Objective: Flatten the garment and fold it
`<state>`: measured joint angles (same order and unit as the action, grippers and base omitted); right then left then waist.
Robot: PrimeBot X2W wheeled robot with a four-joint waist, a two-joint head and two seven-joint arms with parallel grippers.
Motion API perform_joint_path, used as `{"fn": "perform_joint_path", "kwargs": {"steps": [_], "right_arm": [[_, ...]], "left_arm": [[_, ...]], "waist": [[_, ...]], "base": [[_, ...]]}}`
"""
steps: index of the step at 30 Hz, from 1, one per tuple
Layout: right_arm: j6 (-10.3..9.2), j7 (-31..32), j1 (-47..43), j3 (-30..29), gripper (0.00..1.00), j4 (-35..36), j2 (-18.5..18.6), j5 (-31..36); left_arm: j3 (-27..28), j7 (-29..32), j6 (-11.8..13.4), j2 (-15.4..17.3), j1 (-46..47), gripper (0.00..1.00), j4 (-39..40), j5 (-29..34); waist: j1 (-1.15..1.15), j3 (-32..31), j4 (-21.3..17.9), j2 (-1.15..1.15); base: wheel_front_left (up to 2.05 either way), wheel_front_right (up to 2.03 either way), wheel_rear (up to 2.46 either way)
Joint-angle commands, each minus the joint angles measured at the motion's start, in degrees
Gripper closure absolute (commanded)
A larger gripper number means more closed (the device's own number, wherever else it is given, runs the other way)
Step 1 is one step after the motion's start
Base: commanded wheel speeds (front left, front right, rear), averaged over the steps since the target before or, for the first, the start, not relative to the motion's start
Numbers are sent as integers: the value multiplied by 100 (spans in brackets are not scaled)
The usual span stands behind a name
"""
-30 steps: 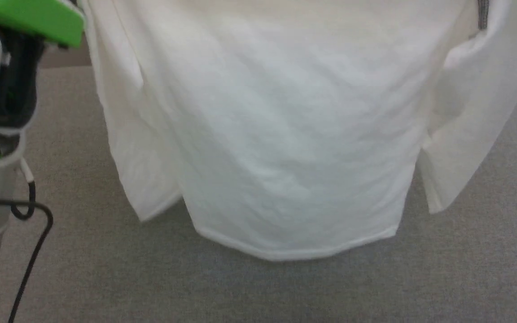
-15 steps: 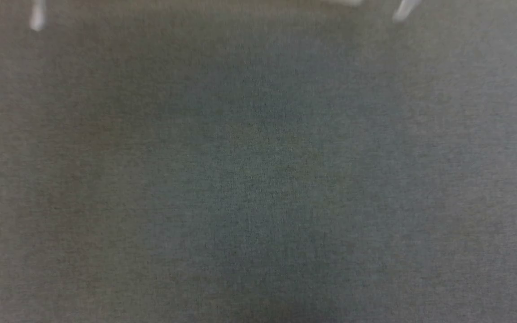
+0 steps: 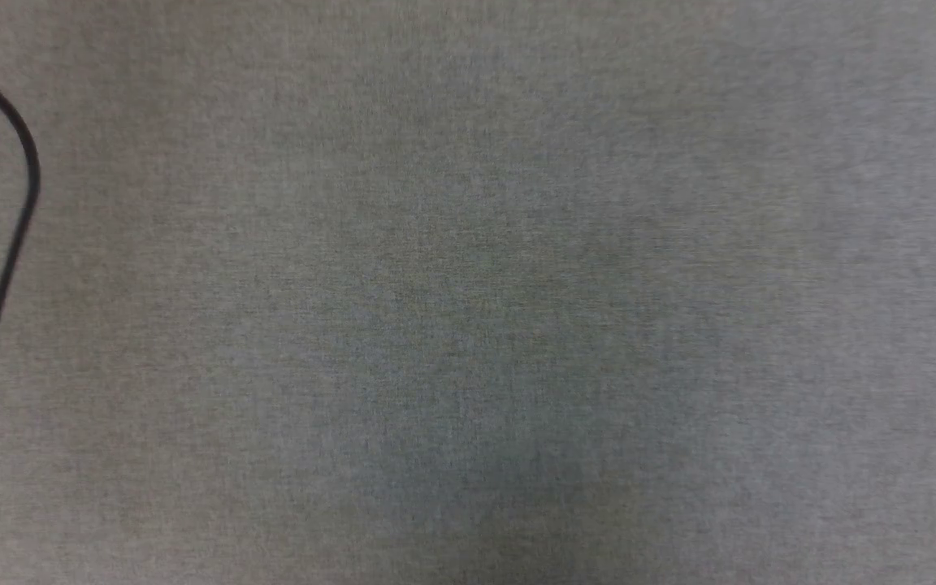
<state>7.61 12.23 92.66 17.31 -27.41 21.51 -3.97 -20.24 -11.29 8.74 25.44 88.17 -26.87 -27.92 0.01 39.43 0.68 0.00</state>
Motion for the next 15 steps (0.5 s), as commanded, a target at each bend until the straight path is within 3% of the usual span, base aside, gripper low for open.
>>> {"fn": "perform_joint_path", "kwargs": {"steps": [1, 4, 8, 15], "right_arm": [[-12, -73, -240, 41, 100, 39, 93, -140], [-12, -113, -691, 77, 100, 389, 237, -502], [-12, 12, -1632, -49, 100, 1214, 503, -962], [-12, 620, -3977, -884, 100, 3071, 593, -1377]], "left_arm": [[-52, -53, -143, 94, -226, 100, 61, -70], [-178, -102, -386, 245, -616, 100, 408, -78], [-325, -22, -501, 482, -1454, 100, 1227, -138], [-531, 491, -56, 1040, -3601, 100, 3167, -273]], "waist": [[-1, 177, 76, 0], [-1, 70, 79, 0], [-1, -250, 63, 0], [-1, -929, -29, 0]], "base": [[0, 0, 0], [0, 0, 0], [0, 0, 0], [0, 0, 0]]}}
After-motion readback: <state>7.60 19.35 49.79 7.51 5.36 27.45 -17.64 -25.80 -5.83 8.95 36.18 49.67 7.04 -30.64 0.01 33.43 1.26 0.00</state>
